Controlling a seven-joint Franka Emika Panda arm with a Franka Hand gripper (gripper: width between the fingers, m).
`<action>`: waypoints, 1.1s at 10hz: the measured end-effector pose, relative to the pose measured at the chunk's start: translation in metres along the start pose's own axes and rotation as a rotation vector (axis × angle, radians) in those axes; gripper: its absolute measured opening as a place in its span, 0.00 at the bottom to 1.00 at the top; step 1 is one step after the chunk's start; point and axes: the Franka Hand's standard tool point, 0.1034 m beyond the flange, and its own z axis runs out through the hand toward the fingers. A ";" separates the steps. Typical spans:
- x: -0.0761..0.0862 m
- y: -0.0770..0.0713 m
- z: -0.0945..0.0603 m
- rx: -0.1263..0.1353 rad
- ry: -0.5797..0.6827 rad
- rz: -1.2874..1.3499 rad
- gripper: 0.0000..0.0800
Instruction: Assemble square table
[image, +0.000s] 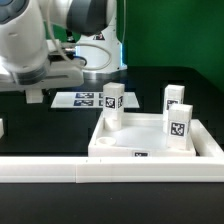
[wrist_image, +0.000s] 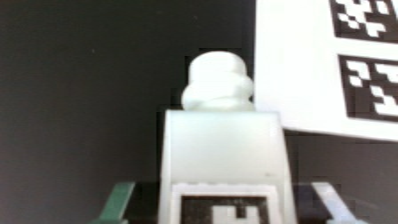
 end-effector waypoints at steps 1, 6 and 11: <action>0.002 -0.006 -0.009 -0.003 -0.001 0.005 0.35; 0.014 0.002 -0.017 -0.037 0.189 0.002 0.35; 0.024 -0.021 -0.066 0.028 0.464 0.039 0.35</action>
Offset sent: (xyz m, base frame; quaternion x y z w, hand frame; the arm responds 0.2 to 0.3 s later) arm 0.0000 0.0000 0.0000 0.0000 0.0650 0.0000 0.9979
